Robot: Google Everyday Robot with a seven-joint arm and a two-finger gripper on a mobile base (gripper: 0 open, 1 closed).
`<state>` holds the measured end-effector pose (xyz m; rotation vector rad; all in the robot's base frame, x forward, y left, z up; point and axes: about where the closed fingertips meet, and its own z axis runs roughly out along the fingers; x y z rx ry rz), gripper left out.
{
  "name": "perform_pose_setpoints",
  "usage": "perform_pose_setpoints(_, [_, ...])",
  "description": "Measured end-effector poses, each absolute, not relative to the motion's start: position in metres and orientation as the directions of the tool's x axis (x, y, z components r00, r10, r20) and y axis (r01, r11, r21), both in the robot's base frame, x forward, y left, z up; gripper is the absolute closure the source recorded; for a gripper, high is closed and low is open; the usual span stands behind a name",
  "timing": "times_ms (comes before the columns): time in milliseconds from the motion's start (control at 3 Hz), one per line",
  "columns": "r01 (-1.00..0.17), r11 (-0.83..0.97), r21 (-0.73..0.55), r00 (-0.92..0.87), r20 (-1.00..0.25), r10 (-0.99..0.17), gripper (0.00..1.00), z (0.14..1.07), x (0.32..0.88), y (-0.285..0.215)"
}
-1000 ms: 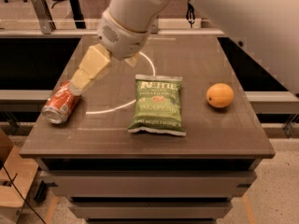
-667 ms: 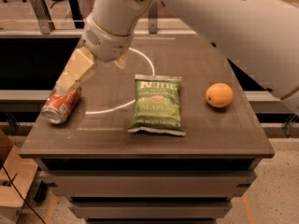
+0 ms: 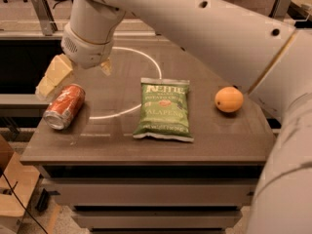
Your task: Place coke can upright
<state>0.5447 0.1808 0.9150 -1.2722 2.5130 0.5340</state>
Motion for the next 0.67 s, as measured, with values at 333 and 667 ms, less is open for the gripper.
perform_pose_setpoints(333, [-0.776, 0.591, 0.219, -0.623, -0.404, -0.67, 0.0, 0.8933, 0.5622, 0.2229])
perform_pose_setpoints(667, [-0.777, 0.591, 0.219, -0.623, -0.404, -0.67, 0.0, 0.8932, 0.5622, 0.2229])
